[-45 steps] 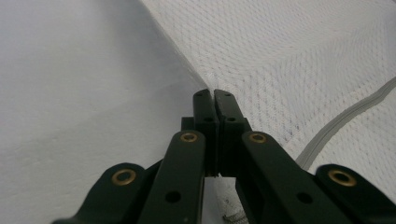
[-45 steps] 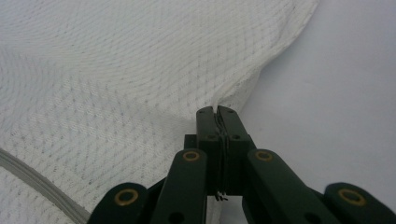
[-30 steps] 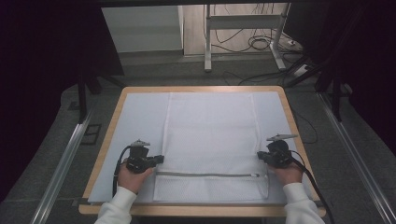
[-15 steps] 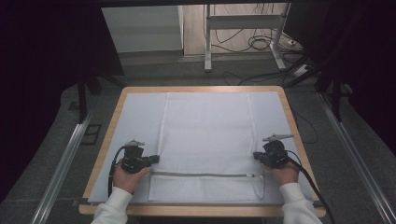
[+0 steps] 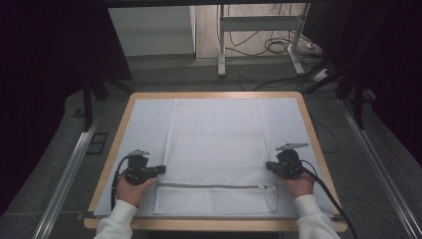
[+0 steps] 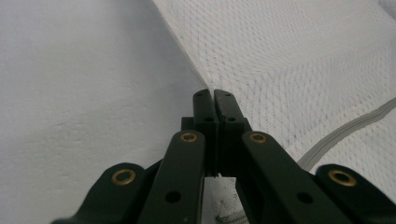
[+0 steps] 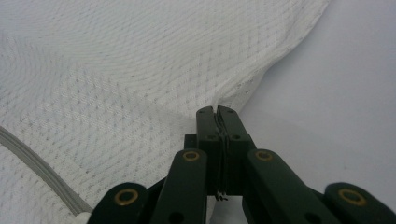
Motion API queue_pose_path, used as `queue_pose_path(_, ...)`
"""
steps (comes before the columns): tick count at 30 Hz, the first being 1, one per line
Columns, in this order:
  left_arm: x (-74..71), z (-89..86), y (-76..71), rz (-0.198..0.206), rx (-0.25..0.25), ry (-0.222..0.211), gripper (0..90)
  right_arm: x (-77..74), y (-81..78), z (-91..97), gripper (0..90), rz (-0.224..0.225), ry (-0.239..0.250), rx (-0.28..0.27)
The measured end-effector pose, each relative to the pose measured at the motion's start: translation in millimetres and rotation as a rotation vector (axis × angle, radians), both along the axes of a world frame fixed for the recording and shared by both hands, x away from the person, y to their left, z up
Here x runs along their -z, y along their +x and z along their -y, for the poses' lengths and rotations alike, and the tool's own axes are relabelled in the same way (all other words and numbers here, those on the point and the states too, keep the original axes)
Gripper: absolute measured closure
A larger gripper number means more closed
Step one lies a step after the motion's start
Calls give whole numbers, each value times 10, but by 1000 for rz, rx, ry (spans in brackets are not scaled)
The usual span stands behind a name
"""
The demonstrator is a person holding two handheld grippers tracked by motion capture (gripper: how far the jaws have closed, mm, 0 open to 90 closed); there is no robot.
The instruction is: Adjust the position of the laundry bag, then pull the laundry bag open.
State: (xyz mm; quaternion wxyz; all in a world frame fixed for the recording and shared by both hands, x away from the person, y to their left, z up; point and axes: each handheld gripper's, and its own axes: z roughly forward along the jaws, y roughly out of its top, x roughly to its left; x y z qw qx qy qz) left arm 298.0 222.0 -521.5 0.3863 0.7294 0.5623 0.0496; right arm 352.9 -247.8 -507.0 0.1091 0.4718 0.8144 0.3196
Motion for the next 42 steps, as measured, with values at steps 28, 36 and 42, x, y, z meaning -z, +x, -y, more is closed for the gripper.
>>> queue_pose_path(28, -209, 85, -76, 110, 19, 40, 453, -54, -19, 50, 407, 81, 27, -6)
queue_pose_path(36, -261, 273, -69, 115, 40, 37, 391, -100, -47, 123, 345, 117, 64, 24)
queue_pose_path(42, -328, 445, -67, 133, 73, 21, 385, -133, -68, 182, 294, 123, 67, 47)
